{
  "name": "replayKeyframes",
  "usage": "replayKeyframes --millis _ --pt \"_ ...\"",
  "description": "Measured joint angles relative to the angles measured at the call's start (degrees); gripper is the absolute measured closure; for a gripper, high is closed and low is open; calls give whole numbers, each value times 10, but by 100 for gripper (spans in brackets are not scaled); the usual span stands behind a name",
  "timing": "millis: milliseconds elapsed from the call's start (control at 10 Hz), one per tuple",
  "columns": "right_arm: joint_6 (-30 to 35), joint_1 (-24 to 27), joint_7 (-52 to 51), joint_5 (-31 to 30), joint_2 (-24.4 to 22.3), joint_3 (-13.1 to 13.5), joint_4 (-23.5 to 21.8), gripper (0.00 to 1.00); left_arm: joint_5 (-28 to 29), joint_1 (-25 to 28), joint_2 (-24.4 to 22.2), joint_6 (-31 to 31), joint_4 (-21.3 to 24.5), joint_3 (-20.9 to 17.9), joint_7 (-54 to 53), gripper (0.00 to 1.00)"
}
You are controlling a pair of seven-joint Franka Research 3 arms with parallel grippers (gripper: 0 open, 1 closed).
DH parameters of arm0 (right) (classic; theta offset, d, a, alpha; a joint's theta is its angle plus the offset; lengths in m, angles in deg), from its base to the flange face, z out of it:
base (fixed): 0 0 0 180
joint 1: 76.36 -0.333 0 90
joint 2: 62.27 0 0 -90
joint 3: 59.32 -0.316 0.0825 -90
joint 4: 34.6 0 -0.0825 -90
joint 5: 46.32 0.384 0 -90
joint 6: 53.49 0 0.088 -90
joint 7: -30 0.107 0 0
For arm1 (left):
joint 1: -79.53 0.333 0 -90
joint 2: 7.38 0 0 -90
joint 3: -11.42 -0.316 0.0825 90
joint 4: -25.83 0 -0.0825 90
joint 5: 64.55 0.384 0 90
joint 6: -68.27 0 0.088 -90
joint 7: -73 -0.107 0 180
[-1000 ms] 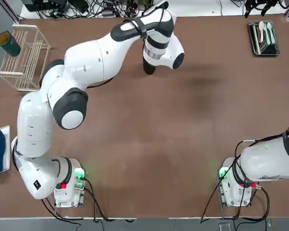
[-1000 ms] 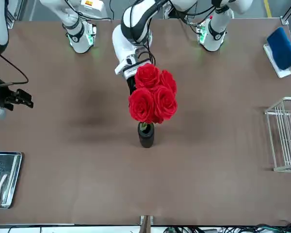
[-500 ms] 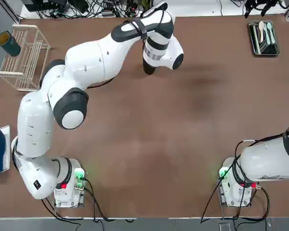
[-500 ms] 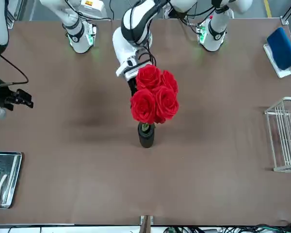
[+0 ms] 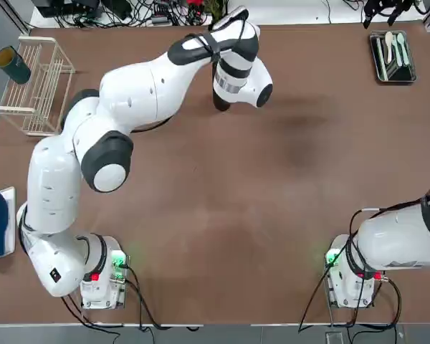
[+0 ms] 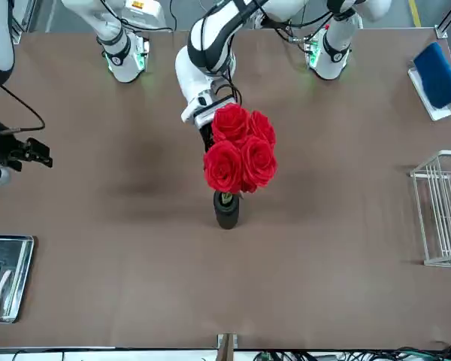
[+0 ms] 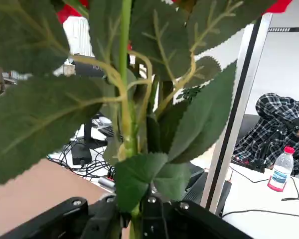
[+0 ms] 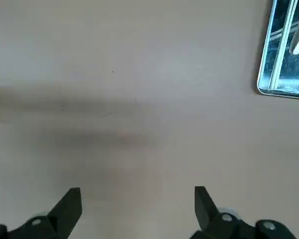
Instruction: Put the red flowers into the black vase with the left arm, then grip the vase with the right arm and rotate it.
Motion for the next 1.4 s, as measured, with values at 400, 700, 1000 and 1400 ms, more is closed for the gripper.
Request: replayKeyframes --millis 400,700,1000,1400 --pt "-1 0 0 0 0 0 -3 0 0 0 23 0 5 0 14 92" --pt "-1 0 0 0 0 0 -3 0 0 -5 48 -1 6 0 35 92" --pt "-1 0 0 0 0 0 -3 0 0 -5 66 -2 7 -2 43 92" --pt "-2 0 1 0 0 0 -3 0 31 -6 90 -6 7 -2 66 92"
